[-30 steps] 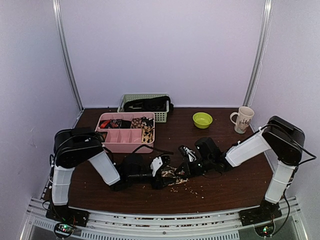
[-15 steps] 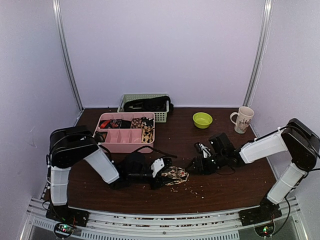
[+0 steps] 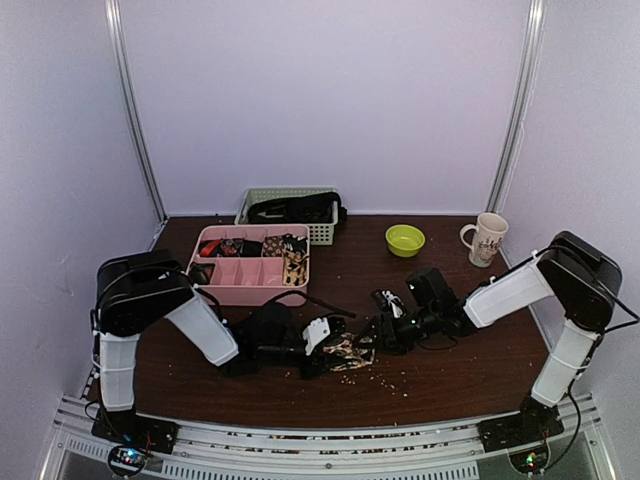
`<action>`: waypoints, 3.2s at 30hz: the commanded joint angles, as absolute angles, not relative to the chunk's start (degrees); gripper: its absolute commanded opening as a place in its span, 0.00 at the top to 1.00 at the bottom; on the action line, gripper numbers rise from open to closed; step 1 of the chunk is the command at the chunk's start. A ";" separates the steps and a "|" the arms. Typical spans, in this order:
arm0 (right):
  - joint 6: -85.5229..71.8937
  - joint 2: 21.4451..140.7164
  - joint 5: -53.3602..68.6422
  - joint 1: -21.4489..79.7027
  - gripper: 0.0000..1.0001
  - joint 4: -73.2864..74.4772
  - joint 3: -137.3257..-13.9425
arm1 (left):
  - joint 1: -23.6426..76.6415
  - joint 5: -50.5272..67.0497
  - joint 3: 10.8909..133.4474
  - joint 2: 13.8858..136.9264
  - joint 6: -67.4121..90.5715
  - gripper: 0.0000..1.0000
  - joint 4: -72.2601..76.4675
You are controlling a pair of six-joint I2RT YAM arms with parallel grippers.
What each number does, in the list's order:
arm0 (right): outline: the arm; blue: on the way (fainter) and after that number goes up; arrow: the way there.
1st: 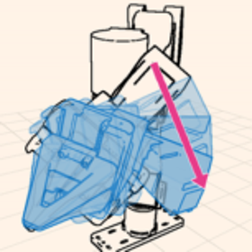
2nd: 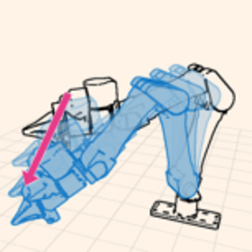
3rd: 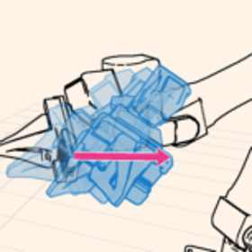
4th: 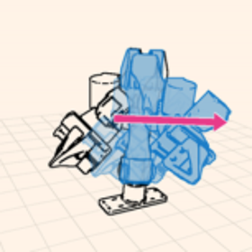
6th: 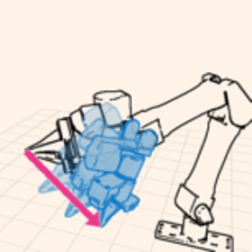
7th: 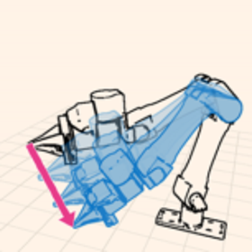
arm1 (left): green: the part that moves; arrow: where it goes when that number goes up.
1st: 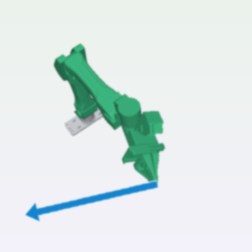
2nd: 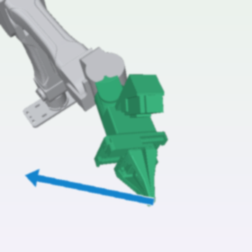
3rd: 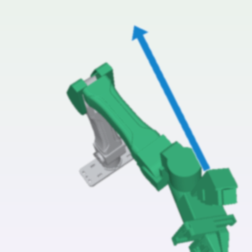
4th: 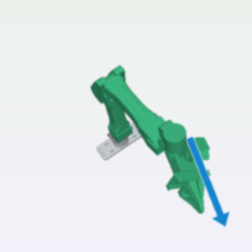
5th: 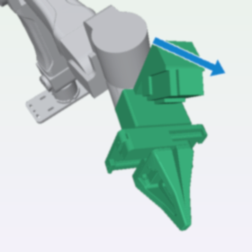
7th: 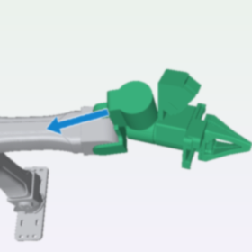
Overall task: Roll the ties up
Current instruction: Roll the tie at the center of the board, then pick up the tie from the center of the board.
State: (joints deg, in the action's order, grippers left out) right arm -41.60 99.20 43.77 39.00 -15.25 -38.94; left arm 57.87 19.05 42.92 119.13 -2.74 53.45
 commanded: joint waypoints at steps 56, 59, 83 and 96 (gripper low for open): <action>-45.39 97.03 43.50 44.29 1.00 -19.37 -39.53 | 60.98 8.97 42.57 118.69 -3.45 0.02 57.84; -45.02 96.65 43.54 44.37 1.00 -18.80 -39.51 | 61.43 9.63 43.91 119.33 -3.71 0.11 57.27; -28.66 85.83 37.08 44.55 1.00 6.15 -50.19 | 52.99 1.26 24.22 98.45 13.80 0.02 55.39; -9.40 89.96 19.15 49.78 1.00 33.39 -78.43 | 46.26 -1.47 19.02 85.59 20.24 0.02 47.54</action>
State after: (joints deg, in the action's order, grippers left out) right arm -17.21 87.09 27.46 47.62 23.53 -70.52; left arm 48.10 -0.45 20.34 88.92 17.34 49.15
